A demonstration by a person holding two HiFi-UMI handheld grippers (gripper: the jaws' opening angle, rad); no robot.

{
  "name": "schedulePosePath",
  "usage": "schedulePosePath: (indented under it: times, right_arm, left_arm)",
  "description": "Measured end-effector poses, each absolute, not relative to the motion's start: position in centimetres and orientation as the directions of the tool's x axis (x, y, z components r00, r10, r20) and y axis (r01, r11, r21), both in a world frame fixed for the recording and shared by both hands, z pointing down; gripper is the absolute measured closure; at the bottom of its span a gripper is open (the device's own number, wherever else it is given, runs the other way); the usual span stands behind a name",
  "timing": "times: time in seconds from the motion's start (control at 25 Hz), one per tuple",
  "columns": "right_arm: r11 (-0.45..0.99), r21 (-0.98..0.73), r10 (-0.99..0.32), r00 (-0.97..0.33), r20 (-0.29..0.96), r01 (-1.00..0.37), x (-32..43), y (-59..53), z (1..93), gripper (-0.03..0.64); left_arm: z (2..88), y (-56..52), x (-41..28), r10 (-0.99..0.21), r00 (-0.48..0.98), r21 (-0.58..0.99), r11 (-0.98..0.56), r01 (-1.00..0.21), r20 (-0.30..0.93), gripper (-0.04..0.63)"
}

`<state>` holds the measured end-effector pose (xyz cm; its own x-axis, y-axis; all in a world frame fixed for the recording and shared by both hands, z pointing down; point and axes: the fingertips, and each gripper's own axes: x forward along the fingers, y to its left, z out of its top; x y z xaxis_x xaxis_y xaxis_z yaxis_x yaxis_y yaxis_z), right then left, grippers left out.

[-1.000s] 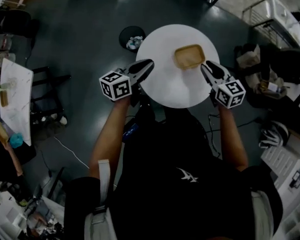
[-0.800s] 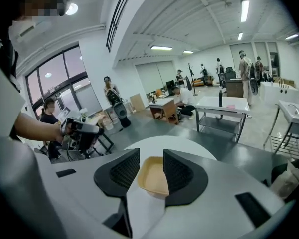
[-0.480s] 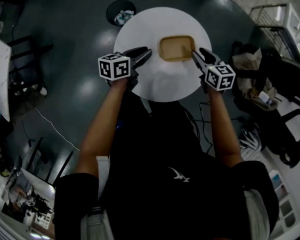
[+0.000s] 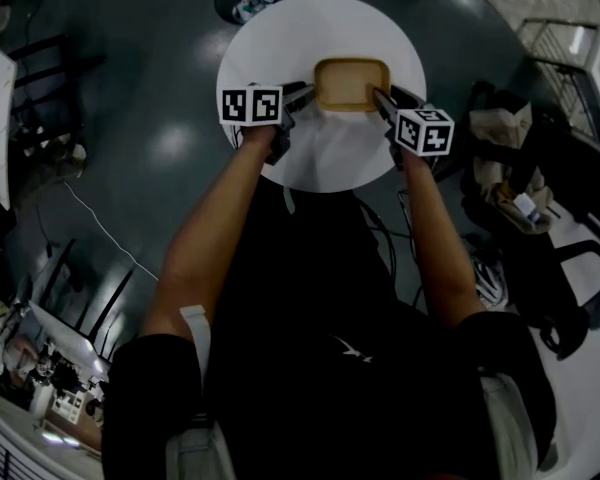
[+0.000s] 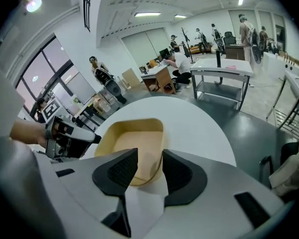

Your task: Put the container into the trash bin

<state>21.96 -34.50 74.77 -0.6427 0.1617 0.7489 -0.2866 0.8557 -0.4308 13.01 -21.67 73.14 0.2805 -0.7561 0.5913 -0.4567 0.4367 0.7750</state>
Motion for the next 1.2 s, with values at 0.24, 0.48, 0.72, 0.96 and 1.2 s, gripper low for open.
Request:
schedulePosePath:
  times: [0.24,0.48,0.72,0.96,1.2]
  right_arm:
    - [0.857,-0.424,0.152,-0.643,0.751,-0.293,22.4,-34.4,75.7,0.485]
    - [0.847,-0.427,0.109,-0.684,0.722,-0.316,22.3,-34.4,74.3,0.552]
    - [0.844,-0.421,0.030,-0.755,0.656,-0.332,22.5,-35.3,70.7,0.565]
    - [0.881,-0.387,-0.012,-0.831,0.556,-0.272,21.0,-34.5,64.4,0.565]
    - [0.916,-0.351,-0.002,-0.876,0.482,-0.195,17.2,-30.2,59.0,0.565]
  left_arm:
    - [74.4,-21.9,14.3,-0.713,0.317,0.756,0.454,-0.471,0.626,0.474]
    - [74.1,-21.1,14.9,-0.664,0.359,0.735,0.451,-0.506,0.655,0.553]
    - [71.5,-21.8,15.2,-0.666,0.384,0.733,0.378,-0.566,0.640,0.566]
    - [65.9,-21.2,13.6,-0.733,0.353,0.729,0.278,-0.625,0.581,0.568]
    - [60.7,-16.6,10.1,-0.809,0.289,0.725,0.226,-0.651,0.512,0.568]
